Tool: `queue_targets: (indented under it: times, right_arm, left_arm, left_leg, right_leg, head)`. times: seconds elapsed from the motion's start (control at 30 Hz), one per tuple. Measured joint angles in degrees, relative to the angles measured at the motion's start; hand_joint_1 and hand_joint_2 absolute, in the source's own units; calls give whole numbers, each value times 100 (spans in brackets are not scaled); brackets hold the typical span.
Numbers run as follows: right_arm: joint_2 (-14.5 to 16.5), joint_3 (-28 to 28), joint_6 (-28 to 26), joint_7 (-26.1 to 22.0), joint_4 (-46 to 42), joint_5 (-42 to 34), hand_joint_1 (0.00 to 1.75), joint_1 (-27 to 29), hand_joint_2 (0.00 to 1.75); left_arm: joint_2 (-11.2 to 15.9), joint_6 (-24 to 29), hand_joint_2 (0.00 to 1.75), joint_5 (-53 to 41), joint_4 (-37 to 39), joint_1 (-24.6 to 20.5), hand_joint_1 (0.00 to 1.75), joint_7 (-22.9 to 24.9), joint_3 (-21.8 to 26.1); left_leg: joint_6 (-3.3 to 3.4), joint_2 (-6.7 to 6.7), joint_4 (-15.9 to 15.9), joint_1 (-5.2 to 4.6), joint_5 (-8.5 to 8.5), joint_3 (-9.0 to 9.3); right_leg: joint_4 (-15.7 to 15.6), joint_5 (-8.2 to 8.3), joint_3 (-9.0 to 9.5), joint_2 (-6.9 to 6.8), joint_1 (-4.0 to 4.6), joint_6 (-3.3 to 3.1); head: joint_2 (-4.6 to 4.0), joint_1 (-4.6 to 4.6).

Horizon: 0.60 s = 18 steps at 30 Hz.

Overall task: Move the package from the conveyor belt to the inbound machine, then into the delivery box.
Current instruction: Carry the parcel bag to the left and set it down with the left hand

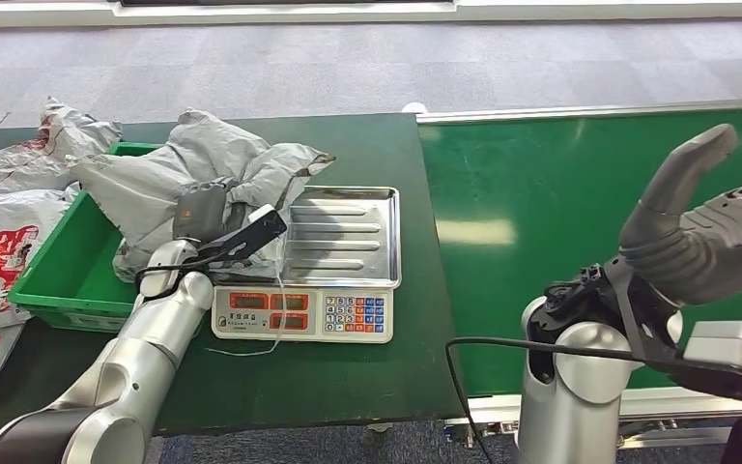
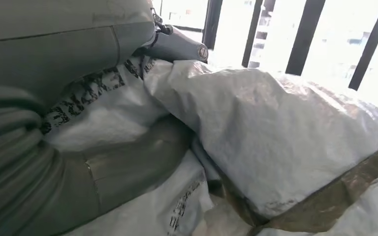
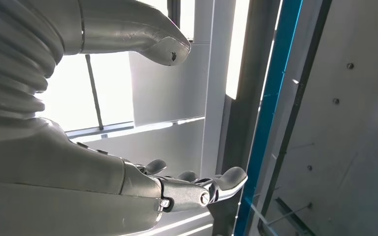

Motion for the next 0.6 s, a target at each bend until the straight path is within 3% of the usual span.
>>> queue_targets:
  times: [0.1,0.23,0.33,0.47,0.53,0.6]
  right_arm:
    - [0,-1,0,-1,-27,-9,0,38,175]
    - [0,-2,0,-1,-44,-22,0,64,175]
    - [0,-4,-1,0,-47,-31,0,72,175]
    - [0,-9,-1,1,-44,-42,0,75,175]
    - [0,-14,-1,1,-24,-44,0,75,175]
    - [0,-29,0,1,26,-28,0,74,175]
  left_arm:
    - [28,145,0,-11,146,-26,0,411,-33]
    - [24,1108,0,479,131,-12,0,423,6]
    - [-97,1594,0,1154,-486,154,0,-479,387]
    - [-335,1707,0,1917,-1362,329,0,-1644,1057]
    - [-498,1712,0,2906,-2064,531,0,-2307,1237]
    - [-670,1715,0,4043,-2949,783,0,-2604,1216]
  left_leg:
    - [0,1,-1,0,0,0]
    - [0,1,0,0,1,0]
    - [0,1,0,0,2,-2]
    - [0,-11,0,0,2,-7]
    - [0,-6,0,0,1,-10]
    - [0,-5,0,0,-1,-11]
  right_leg:
    - [0,0,0,0,0,0]
    - [0,1,-1,0,0,0]
    - [0,2,-3,1,0,-1]
    - [1,0,-2,-7,1,0]
    - [1,0,-6,-2,0,0]
    - [0,-1,-8,0,0,2]
  head:
    - [0,0]
    - [0,-1]
    - [0,0]
    - [0,-1]
    - [0,-1]
    - [0,0]
